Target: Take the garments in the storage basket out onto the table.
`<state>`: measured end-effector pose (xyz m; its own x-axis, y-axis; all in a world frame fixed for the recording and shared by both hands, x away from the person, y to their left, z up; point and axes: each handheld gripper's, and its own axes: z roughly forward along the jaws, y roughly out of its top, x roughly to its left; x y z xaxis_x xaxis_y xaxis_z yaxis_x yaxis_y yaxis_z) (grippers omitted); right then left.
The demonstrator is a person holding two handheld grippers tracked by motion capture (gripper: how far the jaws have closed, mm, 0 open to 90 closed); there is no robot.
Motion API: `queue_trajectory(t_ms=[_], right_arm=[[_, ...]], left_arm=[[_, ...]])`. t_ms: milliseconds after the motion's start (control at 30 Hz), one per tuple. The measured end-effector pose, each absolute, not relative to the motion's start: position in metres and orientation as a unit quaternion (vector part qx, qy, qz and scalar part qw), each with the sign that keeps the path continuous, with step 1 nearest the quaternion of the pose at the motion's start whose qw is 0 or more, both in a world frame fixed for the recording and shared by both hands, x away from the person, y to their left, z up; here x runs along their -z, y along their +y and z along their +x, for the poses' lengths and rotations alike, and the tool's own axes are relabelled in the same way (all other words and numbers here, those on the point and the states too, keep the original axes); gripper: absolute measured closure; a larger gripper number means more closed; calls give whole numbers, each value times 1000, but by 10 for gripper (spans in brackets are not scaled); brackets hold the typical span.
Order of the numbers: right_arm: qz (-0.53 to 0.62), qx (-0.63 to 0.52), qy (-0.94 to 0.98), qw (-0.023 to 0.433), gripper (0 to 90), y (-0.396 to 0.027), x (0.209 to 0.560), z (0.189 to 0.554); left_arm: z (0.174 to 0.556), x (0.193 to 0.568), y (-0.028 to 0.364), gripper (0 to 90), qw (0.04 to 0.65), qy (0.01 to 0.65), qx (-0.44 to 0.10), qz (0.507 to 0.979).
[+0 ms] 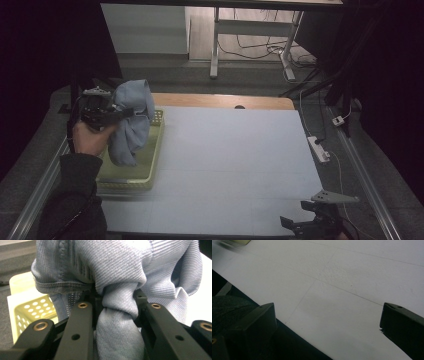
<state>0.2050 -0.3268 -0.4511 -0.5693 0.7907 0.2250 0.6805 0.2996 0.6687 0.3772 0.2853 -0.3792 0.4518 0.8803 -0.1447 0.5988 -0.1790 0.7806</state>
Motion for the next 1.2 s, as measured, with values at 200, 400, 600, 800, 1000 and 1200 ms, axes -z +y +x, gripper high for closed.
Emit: queue_trajectory(t_ms=[200,400,600,800,1000,1200], right_arm=[[458,-374,803,73,2,-327,451,205],[459,-374,803,73,2,-327,451,205],[459,-374,803,73,2,-327,451,205],[458,-374,803,73,2,-327,451,205],[457,-374,804,72,2,-327,451,205],[457,-374,804,72,2,-327,451,205]], left_arm=[[373,367,275,707,420,476,-173,753],[371,357,265,706,433,457,-167,759],[372,351,254,705,433,445,-166,765],[373,345,244,704,437,432,-161,772],[375,339,232,703,441,419,-155,779],[378,338,219,702,440,408,-151,785]])
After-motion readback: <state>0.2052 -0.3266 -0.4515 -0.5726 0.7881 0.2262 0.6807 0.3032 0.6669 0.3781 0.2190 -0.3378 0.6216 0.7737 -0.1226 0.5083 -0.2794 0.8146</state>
